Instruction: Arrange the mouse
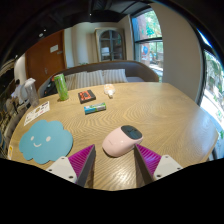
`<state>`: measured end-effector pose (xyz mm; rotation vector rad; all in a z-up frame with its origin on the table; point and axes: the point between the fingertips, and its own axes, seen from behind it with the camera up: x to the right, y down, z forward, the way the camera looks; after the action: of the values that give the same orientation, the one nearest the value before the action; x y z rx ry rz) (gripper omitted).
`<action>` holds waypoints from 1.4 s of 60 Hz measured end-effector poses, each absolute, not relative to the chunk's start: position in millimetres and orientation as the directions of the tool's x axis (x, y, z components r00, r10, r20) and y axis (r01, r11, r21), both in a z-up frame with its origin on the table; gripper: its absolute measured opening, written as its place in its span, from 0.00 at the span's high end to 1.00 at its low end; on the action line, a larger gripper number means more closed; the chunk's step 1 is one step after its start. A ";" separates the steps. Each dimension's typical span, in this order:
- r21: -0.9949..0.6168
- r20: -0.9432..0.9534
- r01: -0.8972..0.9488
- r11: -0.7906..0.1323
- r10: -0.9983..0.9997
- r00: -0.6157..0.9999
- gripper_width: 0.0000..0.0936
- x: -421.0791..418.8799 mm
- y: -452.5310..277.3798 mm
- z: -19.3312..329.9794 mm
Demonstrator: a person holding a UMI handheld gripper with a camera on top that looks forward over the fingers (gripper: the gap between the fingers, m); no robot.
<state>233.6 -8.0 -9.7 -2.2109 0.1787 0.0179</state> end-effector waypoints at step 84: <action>-0.790 -0.025 -0.034 -0.612 -0.023 0.999 0.48 -29.6 38.3 -9.6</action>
<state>-29.6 38.3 -9.6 -2.2293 0.0394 0.0152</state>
